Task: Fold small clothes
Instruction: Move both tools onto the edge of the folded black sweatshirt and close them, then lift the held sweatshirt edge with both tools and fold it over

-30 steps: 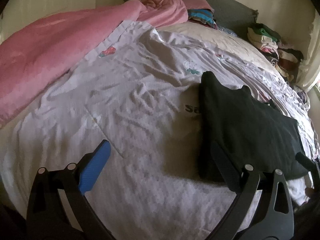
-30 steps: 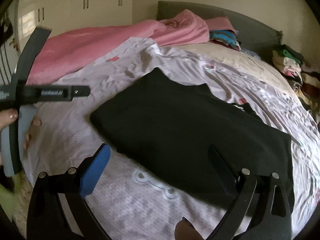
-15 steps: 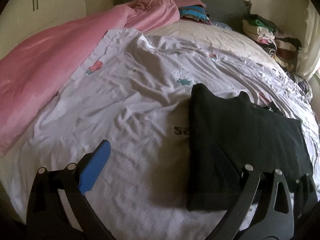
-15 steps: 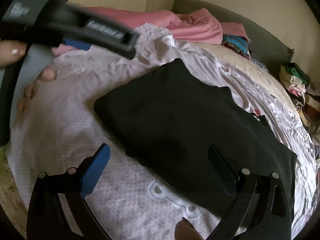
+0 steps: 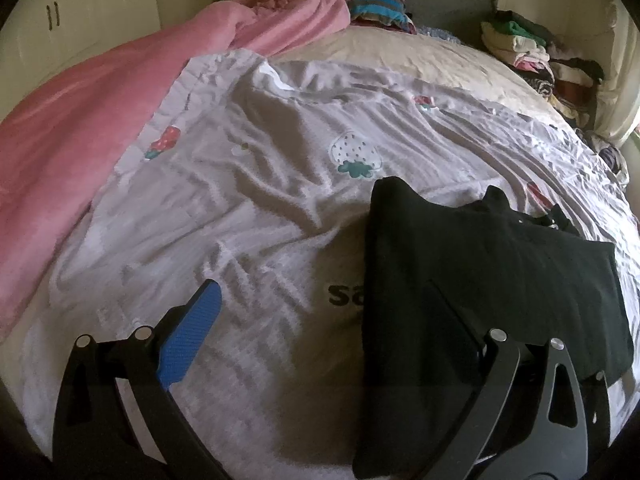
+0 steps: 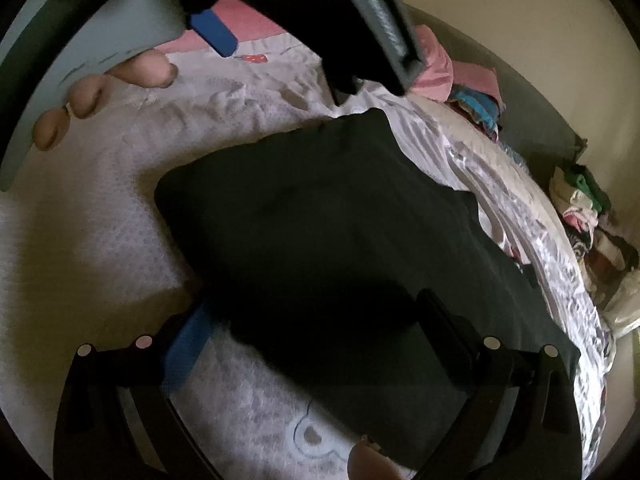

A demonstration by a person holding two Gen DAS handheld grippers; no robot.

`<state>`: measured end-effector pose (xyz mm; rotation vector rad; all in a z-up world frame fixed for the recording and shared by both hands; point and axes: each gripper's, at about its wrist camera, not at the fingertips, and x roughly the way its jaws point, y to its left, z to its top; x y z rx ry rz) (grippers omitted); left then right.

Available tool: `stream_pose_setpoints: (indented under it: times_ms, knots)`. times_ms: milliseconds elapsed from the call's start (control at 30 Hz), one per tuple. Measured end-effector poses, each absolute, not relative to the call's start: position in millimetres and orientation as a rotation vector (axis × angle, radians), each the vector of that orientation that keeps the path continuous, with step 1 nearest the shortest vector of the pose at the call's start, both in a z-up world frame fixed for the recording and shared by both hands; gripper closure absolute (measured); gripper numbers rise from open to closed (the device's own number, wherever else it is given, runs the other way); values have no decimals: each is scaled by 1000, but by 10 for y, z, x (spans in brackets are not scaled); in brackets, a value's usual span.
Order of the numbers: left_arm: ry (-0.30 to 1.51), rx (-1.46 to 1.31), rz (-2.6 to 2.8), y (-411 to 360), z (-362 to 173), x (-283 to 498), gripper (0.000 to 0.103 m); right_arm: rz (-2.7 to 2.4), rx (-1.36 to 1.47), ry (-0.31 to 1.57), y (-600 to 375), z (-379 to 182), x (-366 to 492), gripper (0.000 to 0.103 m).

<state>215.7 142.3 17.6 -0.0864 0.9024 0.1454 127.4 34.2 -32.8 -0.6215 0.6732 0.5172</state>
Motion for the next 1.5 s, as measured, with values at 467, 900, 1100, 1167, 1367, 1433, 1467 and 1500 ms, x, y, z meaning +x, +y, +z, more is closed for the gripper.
stream_pose_setpoints:
  times_ms: [467, 900, 1100, 1167, 1367, 1433, 1467, 1500]
  knots:
    - [968, -152, 123, 1472, 0, 2399, 10, 493, -587, 612, 390, -248, 1505, 40]
    - [1044, -313, -16, 1316, -23, 2611, 10, 512, -482, 462, -7, 161, 1255, 86]
    - [1001, -393, -88, 1160, 76, 2635, 32, 495, -431, 430, -224, 288, 1220, 86]
    - [999, -393, -115, 1068, 119, 2643, 56, 488, -416, 422, -281, 312, 1175, 86]
    - [953, -319, -148, 748, 336, 2564, 85, 461, -354, 403, -451, 376, 1106, 87]
    - [933, -309, -154, 677, 415, 2525, 85, 449, -334, 387, -510, 407, 1035, 87]
    - [925, -303, -160, 629, 459, 2503, 85, 441, -323, 380, -535, 425, 993, 87]
    - [920, -297, -163, 606, 485, 2490, 85, 436, -313, 377, -569, 438, 981, 88]
